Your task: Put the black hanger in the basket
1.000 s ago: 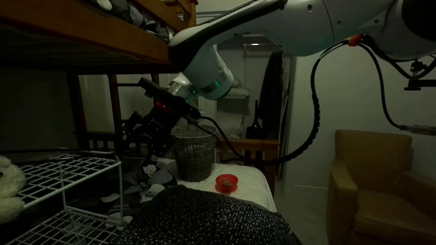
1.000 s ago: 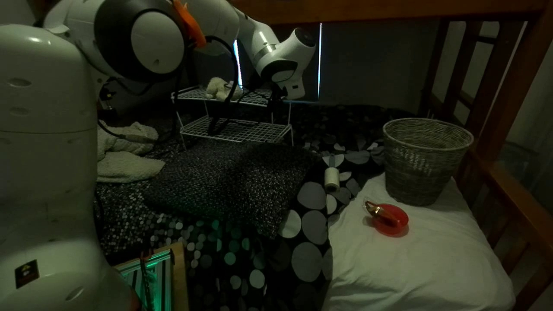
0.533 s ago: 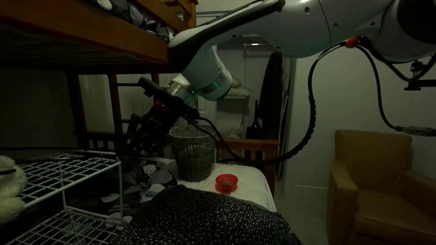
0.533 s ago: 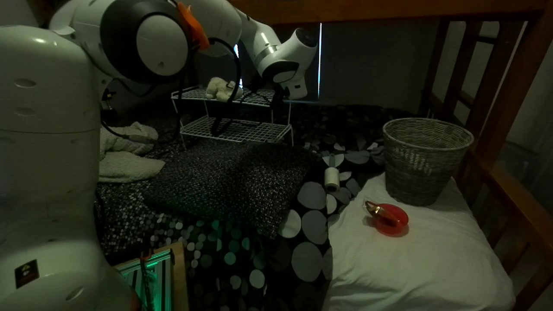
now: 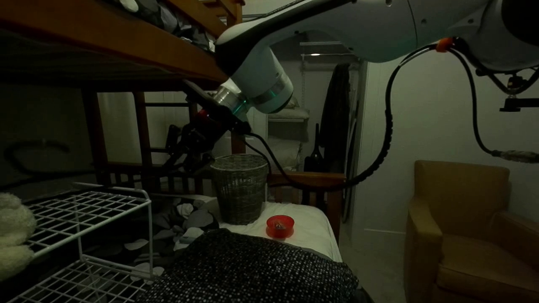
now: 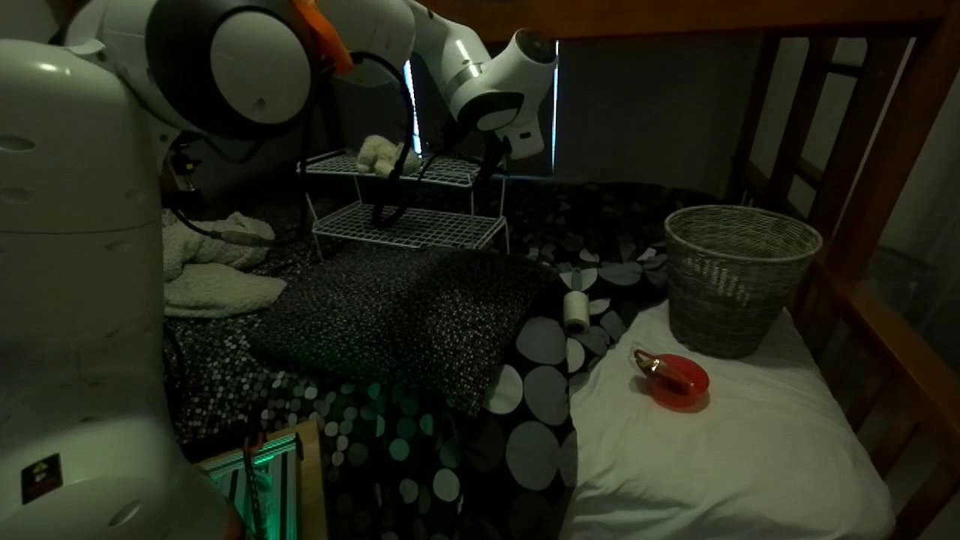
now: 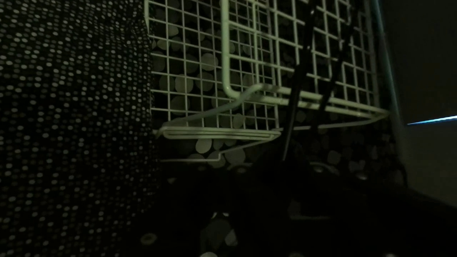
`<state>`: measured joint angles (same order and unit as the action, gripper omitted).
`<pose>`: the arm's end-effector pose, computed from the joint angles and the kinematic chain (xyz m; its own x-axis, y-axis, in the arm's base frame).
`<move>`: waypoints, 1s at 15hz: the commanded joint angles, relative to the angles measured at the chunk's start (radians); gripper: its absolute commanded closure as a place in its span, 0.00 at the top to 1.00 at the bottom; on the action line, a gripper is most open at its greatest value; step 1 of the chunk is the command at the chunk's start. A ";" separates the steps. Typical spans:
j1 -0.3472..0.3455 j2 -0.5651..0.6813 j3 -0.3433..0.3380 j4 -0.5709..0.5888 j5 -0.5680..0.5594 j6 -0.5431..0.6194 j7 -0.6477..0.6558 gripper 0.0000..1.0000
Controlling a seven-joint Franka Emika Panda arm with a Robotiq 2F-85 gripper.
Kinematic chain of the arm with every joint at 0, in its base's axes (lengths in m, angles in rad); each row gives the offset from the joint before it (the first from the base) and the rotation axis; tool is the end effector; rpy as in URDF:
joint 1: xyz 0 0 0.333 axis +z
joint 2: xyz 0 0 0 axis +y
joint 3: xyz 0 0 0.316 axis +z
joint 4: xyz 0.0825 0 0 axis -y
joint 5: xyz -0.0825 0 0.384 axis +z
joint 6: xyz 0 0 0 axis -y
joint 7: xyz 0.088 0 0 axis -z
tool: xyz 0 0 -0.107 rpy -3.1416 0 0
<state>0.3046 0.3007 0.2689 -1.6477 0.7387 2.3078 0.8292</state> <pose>0.5749 0.3635 0.4887 0.7843 -0.4779 -0.3957 -0.6167 -0.5305 -0.5815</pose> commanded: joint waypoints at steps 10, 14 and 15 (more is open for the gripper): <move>-0.125 -0.405 -0.092 -0.388 0.307 0.450 -0.075 0.03; -0.172 -0.503 -0.101 -0.568 0.157 0.658 0.024 0.02; -0.195 -0.523 -0.100 -0.611 0.118 0.700 0.051 0.02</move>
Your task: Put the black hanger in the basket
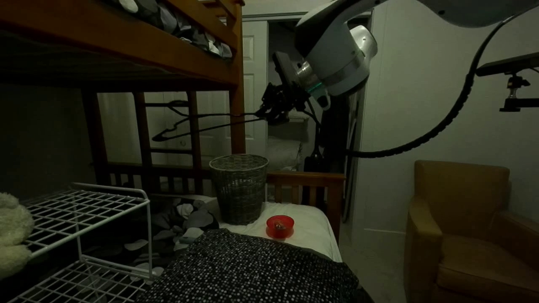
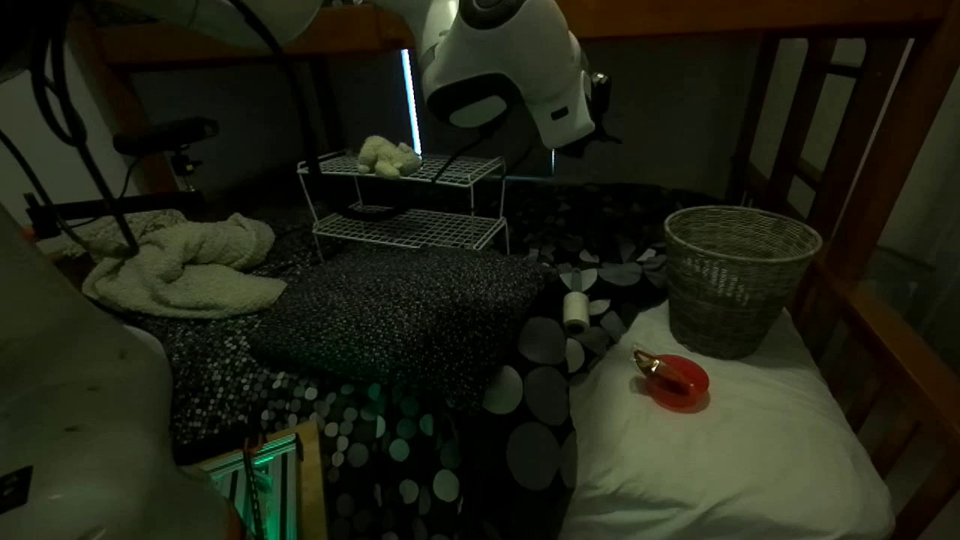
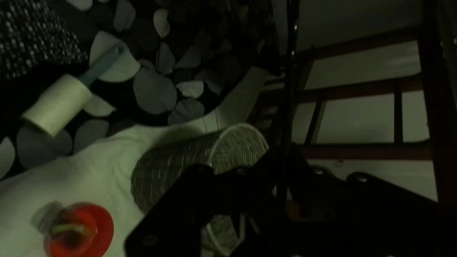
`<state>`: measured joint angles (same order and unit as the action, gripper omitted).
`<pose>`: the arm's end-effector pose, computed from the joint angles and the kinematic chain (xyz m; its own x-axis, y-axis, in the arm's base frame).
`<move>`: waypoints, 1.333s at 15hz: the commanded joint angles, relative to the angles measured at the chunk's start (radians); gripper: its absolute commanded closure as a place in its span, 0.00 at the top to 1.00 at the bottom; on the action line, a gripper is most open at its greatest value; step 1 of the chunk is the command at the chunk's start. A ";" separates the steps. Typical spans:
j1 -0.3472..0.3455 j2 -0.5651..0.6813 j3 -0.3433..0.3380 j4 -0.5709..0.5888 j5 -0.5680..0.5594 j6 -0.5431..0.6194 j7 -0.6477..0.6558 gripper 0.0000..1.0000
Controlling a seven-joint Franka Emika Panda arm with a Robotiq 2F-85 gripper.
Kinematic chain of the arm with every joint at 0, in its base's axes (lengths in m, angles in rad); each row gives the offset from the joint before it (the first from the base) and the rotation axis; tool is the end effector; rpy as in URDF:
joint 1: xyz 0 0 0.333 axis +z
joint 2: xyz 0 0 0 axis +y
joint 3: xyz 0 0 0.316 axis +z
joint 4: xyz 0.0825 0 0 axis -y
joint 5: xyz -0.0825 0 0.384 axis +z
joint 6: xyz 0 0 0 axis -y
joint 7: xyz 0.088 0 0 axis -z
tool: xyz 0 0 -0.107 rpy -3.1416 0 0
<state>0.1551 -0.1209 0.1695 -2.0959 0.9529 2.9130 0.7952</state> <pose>0.5433 0.1342 0.5654 0.3778 -0.9007 -0.2146 -0.5513 -0.0326 -0.8337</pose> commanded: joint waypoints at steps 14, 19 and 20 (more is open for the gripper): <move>-0.283 -0.040 0.032 -0.197 -0.409 0.171 0.284 0.02; -0.448 0.087 0.049 -0.053 -0.715 0.058 0.466 0.02; -0.448 0.128 0.046 -0.002 -0.755 0.024 0.490 0.02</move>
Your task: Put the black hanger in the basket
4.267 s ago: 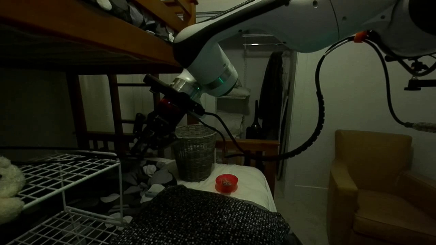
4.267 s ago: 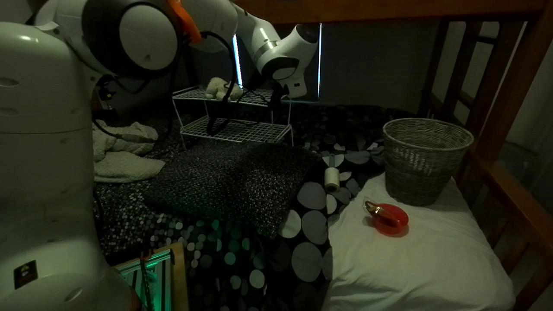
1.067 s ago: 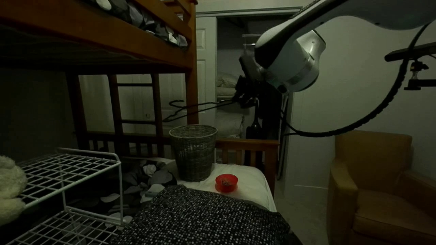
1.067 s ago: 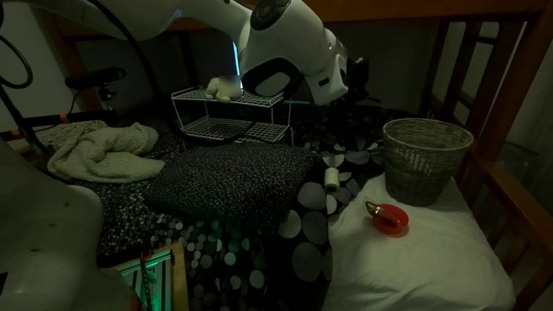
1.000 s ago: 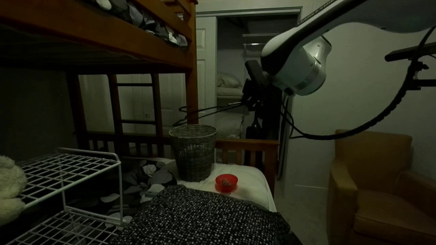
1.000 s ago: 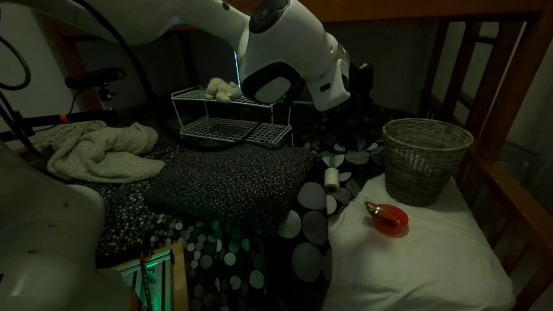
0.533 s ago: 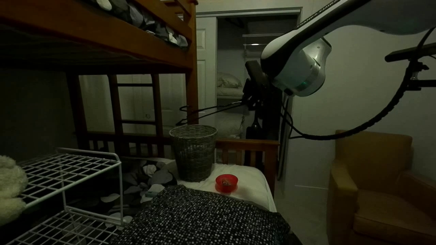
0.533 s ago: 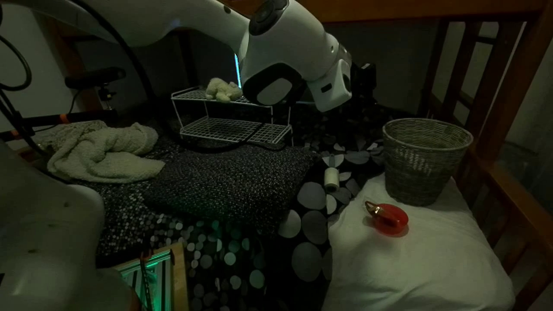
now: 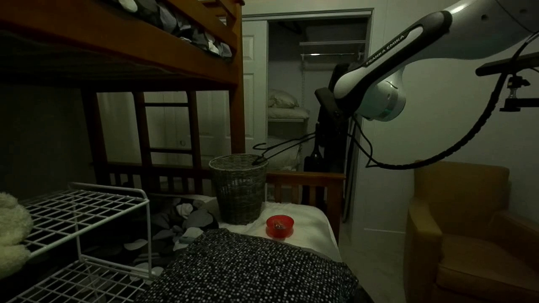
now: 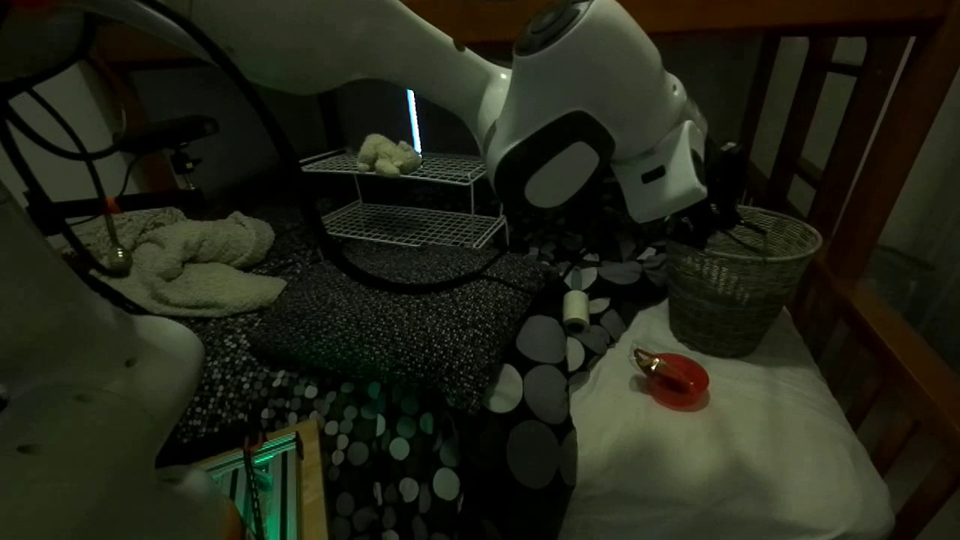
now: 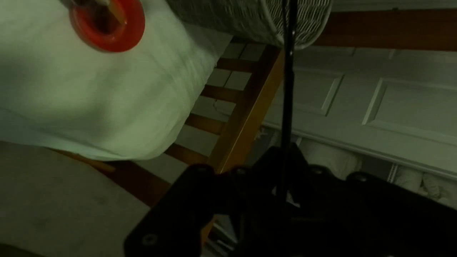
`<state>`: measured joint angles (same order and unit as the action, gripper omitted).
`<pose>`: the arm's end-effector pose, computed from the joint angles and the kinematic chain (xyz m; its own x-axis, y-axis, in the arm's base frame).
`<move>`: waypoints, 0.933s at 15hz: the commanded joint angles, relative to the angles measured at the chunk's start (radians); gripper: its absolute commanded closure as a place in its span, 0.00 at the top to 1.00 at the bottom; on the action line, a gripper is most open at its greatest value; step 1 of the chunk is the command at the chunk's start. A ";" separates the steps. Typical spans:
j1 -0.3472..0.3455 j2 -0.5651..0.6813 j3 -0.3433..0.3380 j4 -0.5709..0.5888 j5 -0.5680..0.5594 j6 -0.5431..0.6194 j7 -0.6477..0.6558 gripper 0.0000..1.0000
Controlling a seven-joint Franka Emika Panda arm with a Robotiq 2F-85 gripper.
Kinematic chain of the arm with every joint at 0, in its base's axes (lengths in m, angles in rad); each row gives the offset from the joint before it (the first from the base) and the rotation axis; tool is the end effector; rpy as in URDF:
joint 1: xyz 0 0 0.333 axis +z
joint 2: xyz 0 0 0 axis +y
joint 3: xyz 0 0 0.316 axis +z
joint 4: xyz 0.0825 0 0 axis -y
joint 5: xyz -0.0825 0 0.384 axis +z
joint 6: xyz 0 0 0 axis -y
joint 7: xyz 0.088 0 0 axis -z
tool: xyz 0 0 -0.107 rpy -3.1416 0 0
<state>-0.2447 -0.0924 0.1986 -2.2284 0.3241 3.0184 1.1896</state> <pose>0.5567 -0.0465 0.5154 0.0209 -0.9990 0.0395 -0.6316 -0.0438 -0.7740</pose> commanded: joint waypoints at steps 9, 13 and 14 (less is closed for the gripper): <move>0.067 0.380 0.009 0.619 -0.318 -0.448 0.181 0.30; 0.227 0.436 -0.178 0.748 -0.315 -0.519 0.202 0.05; 0.239 0.441 -0.198 0.759 -0.299 -0.515 0.212 0.38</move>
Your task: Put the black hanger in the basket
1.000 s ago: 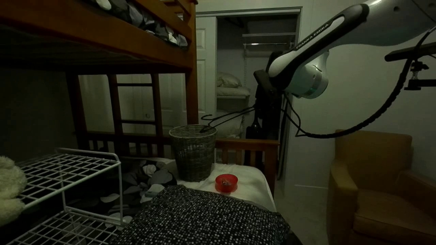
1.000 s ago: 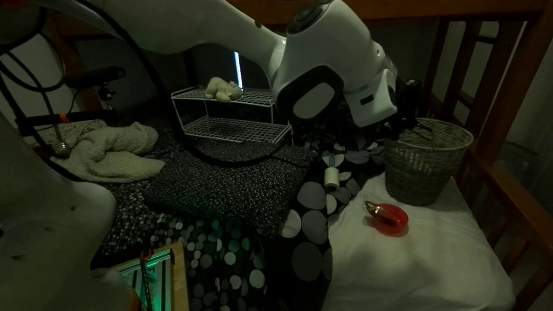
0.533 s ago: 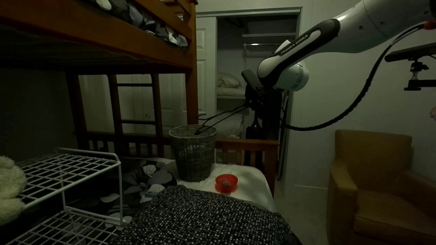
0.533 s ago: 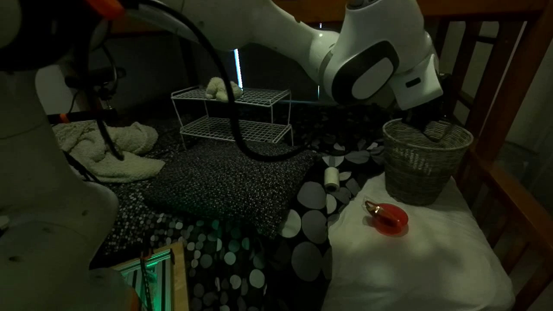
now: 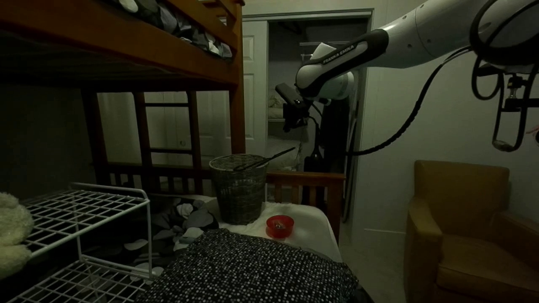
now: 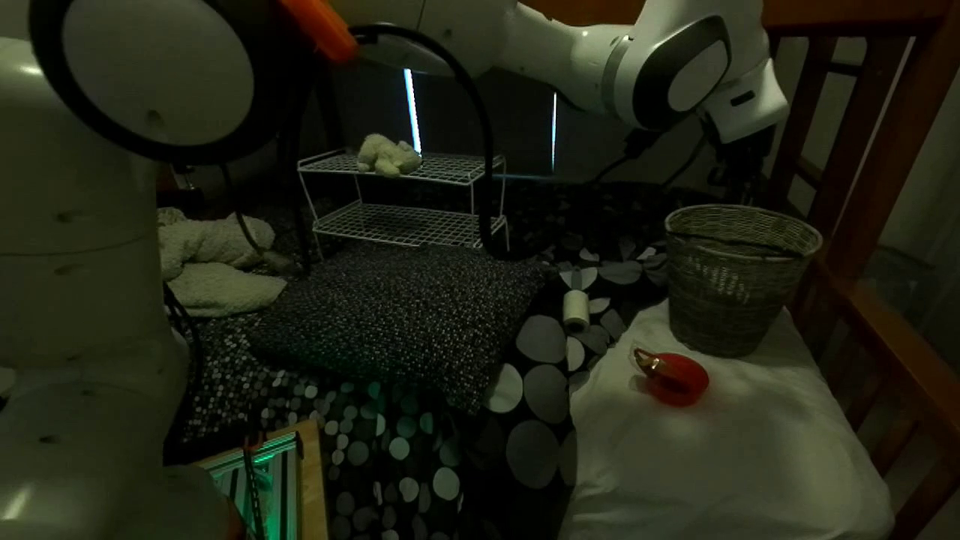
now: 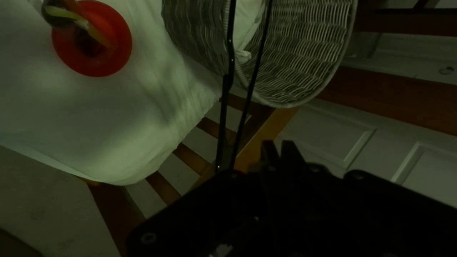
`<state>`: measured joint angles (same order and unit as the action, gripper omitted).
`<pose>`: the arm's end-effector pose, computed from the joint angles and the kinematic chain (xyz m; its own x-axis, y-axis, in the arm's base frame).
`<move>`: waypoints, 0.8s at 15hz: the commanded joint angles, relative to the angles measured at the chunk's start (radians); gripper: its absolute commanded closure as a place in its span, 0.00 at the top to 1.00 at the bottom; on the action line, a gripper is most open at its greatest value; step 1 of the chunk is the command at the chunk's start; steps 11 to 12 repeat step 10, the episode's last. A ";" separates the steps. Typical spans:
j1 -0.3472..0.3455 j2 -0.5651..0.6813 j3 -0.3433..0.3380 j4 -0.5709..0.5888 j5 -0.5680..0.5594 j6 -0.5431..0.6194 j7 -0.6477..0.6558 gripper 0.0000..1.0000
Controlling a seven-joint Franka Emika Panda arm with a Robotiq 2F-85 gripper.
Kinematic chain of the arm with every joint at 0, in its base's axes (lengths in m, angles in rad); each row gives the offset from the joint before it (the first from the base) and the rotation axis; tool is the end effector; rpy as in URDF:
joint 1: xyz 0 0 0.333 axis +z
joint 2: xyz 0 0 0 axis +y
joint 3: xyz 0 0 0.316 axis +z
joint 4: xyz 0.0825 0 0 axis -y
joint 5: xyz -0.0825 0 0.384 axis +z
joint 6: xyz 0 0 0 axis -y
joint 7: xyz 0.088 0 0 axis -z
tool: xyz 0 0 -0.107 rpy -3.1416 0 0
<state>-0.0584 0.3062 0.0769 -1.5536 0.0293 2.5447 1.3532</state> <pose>0.7012 0.0050 0.5524 0.1736 -0.9810 0.0865 -0.7547 -0.1889 -0.6283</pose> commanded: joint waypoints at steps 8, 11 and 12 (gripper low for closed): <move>0.041 -0.202 -0.038 -0.178 0.207 -0.211 -0.187 0.77; 0.066 -0.119 -0.061 -0.067 0.194 -0.205 -0.156 0.67; 0.066 -0.119 -0.061 -0.067 0.194 -0.205 -0.156 0.67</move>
